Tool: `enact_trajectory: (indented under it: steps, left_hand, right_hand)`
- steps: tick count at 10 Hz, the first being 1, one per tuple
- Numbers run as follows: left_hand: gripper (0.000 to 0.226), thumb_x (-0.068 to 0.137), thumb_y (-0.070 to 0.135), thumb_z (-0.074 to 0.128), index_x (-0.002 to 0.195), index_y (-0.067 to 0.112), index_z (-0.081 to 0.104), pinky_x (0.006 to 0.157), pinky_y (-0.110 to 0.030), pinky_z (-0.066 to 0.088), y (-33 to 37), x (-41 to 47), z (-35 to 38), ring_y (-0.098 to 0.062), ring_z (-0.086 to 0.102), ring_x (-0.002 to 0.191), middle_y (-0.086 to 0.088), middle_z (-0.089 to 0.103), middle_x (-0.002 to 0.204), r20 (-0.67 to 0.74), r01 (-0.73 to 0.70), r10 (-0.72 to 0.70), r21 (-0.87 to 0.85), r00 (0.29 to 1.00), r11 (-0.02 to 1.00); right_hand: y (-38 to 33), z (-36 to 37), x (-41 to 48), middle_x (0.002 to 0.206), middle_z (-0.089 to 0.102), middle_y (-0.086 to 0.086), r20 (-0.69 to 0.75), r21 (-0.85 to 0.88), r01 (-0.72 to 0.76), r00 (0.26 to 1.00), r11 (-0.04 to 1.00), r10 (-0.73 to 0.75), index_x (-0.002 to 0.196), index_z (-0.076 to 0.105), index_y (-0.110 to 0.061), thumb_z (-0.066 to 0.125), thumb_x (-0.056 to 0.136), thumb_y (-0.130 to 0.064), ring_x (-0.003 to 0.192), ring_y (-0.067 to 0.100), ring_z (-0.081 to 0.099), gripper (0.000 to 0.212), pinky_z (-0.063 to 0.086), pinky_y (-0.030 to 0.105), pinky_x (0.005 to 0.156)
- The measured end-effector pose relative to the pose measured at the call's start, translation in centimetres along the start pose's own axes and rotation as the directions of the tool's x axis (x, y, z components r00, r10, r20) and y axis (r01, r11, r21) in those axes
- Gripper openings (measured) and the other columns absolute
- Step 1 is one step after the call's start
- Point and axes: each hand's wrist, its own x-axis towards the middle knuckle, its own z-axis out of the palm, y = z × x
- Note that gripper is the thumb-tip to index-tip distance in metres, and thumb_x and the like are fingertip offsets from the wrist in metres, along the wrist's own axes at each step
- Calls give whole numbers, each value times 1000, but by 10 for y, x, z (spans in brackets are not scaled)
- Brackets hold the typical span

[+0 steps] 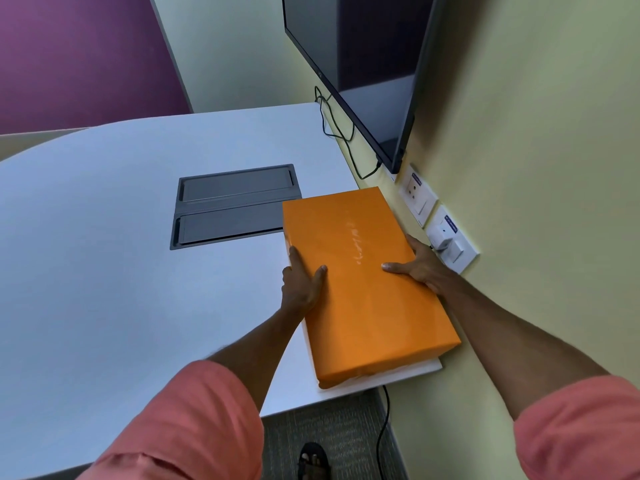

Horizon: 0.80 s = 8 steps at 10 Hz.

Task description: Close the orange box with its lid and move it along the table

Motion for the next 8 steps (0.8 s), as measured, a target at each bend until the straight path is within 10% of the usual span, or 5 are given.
enact_trajectory:
  steps: [5, 8]
  left_hand:
    - [92, 91, 59, 46, 155, 18, -5, 106, -56, 40, -3, 9, -8, -45, 44, 133, -22, 35, 151, 39, 14, -25, 258, 999, 966]
    - [79, 91, 59, 45, 151, 12, 24, 104, -53, 42, 8, 22, -53, -35, 39, 139, -14, 34, 155, 1, -127, 145, 491, 989, 862]
  right_hand:
    - [-24, -3, 2, 150, 43, 16, 15, -213, 36, 999, 976, -34, 151, 26, -13, 87, 68, -28, 135, 36, 44, 105, 39, 54, 110]
    - [-69, 22, 6, 142, 48, 21, -233, -404, 102, 949, 909, -211, 140, 41, -5, 66, 85, -46, 130, 38, 47, 74, 44, 49, 102]
